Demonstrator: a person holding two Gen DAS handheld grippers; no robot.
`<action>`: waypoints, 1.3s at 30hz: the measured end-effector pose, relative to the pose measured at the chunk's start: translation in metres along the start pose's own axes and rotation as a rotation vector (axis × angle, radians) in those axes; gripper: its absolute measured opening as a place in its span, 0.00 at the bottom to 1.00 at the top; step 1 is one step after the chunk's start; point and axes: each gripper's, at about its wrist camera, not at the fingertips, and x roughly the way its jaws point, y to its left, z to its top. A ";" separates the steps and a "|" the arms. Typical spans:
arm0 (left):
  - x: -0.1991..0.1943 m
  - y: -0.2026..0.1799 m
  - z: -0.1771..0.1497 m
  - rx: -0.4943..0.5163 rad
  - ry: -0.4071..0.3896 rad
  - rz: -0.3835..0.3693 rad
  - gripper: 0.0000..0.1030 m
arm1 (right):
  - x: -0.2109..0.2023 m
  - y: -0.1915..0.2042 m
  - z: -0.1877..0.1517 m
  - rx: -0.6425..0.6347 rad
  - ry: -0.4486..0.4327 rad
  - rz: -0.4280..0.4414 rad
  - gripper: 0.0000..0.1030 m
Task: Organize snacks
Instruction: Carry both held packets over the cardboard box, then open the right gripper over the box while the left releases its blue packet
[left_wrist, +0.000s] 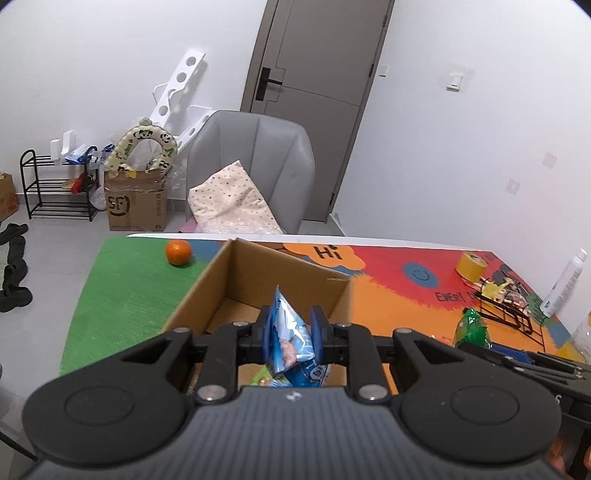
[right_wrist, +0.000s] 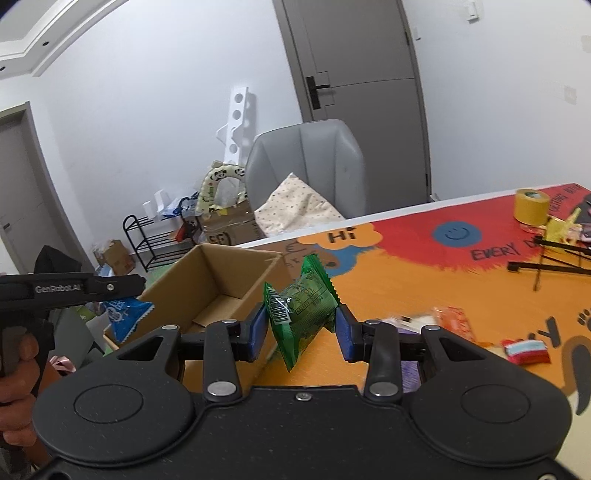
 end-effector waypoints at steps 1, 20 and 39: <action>0.002 0.002 0.001 -0.001 0.003 0.003 0.20 | 0.002 0.002 0.001 -0.002 0.002 0.002 0.36; 0.027 0.040 0.006 -0.045 0.044 0.015 0.23 | 0.045 0.060 0.016 -0.061 0.042 0.054 0.36; 0.004 0.059 -0.002 -0.050 0.054 0.078 0.79 | 0.056 0.062 0.019 -0.022 0.051 0.092 0.77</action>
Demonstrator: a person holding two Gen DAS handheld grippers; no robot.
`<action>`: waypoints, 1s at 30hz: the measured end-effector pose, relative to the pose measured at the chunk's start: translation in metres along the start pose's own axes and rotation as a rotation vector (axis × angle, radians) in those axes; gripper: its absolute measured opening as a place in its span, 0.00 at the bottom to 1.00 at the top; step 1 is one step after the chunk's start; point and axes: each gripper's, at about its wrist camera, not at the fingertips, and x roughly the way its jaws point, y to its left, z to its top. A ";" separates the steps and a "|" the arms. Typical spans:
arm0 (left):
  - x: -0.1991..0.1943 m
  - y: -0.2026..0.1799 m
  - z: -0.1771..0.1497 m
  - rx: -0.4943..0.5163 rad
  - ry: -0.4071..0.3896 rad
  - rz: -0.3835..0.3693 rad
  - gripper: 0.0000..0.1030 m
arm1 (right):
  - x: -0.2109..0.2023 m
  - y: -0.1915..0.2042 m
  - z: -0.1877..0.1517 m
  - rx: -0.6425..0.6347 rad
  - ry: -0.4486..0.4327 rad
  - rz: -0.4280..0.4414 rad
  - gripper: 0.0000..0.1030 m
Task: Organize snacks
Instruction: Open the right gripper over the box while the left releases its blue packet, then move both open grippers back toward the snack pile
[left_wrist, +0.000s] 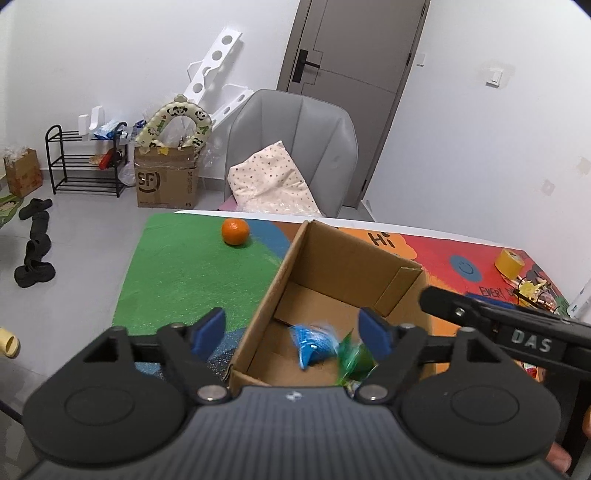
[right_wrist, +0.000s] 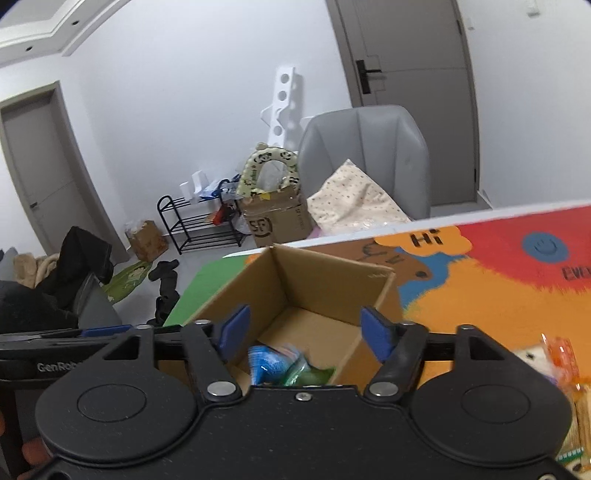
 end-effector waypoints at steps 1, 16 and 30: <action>-0.001 -0.002 -0.001 0.003 -0.011 0.007 0.82 | -0.004 -0.003 -0.002 0.005 -0.008 -0.012 0.80; -0.005 -0.036 -0.026 0.027 0.000 -0.047 0.90 | -0.046 -0.041 -0.040 0.064 -0.019 -0.099 1.00; -0.011 -0.076 -0.048 0.070 0.017 -0.090 0.91 | -0.079 -0.090 -0.067 0.153 -0.038 -0.179 1.00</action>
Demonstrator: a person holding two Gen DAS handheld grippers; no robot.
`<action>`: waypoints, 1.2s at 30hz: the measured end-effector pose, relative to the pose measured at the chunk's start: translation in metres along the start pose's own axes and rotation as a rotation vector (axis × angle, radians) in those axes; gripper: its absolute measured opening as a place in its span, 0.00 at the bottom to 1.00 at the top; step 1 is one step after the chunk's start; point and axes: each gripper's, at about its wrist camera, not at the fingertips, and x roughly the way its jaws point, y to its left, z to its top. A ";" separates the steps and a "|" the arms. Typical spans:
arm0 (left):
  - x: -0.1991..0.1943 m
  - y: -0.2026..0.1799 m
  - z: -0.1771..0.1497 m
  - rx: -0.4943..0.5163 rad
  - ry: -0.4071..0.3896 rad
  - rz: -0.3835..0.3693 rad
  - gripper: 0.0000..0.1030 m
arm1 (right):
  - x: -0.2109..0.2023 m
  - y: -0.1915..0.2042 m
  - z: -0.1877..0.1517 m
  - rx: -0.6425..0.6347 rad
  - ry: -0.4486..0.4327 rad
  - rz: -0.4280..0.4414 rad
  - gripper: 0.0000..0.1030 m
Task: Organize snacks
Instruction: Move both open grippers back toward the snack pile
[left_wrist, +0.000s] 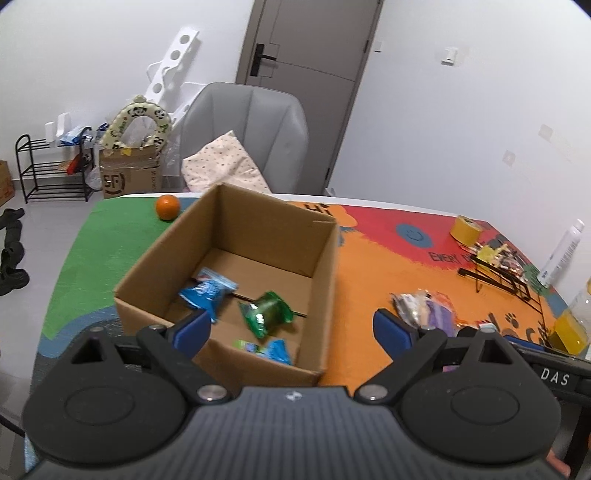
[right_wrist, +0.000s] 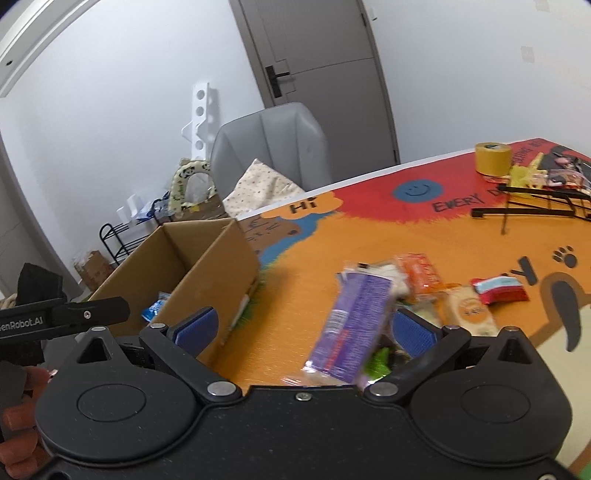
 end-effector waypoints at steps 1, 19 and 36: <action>-0.001 -0.004 -0.001 0.004 0.000 -0.005 0.91 | -0.002 -0.003 0.000 0.002 -0.003 -0.002 1.00; 0.001 -0.051 -0.021 0.023 0.012 -0.070 0.91 | -0.035 -0.061 -0.011 0.043 -0.033 -0.052 1.00; 0.022 -0.088 -0.033 0.060 0.018 -0.131 0.91 | -0.034 -0.098 -0.023 0.076 -0.041 -0.071 0.99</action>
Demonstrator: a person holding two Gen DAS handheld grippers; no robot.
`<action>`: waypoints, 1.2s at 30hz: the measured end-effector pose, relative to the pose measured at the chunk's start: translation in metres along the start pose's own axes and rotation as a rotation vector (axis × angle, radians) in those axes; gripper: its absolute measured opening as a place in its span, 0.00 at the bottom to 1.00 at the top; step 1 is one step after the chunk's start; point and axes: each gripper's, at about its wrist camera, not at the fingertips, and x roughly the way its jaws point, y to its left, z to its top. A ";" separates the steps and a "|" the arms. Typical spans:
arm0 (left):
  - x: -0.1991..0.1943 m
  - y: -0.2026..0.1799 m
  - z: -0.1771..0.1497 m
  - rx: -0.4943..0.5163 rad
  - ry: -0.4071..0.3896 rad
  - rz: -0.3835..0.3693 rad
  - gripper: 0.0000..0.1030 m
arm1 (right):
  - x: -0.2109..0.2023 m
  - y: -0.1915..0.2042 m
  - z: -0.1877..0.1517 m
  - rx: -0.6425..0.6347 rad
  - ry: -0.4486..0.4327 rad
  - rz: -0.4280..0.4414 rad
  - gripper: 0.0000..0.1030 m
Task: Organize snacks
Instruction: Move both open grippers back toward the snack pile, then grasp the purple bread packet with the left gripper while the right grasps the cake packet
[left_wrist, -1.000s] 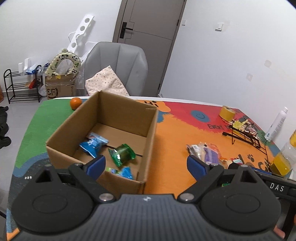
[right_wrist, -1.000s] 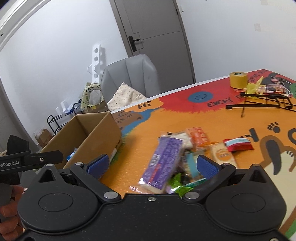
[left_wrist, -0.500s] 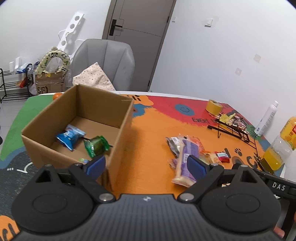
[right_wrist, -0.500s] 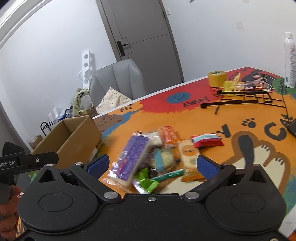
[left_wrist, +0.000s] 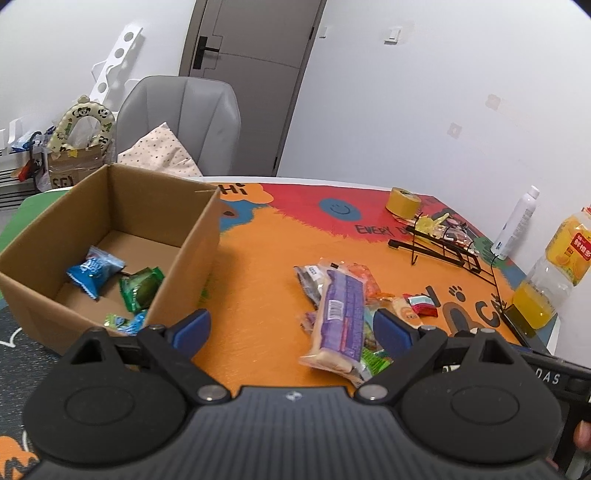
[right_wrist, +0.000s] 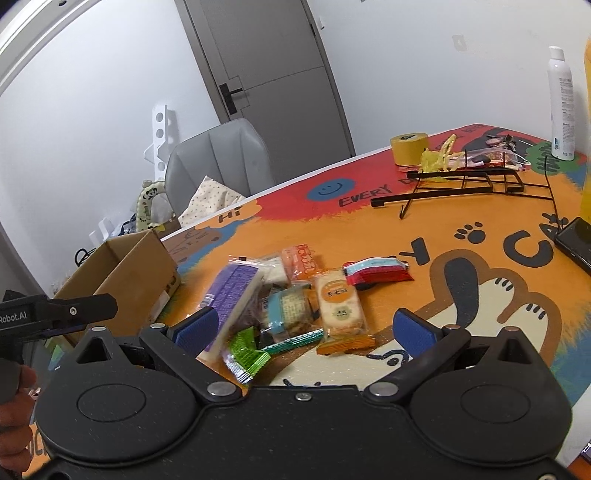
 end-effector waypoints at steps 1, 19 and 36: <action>0.002 -0.002 0.000 0.001 -0.002 -0.004 0.91 | 0.003 -0.001 -0.001 0.000 0.001 -0.006 0.98; 0.055 -0.030 -0.006 0.067 0.056 -0.022 0.82 | 0.042 -0.029 -0.006 0.064 0.054 -0.034 0.76; 0.110 -0.042 -0.014 0.097 0.147 -0.017 0.68 | 0.076 -0.032 -0.003 0.048 0.072 -0.045 0.77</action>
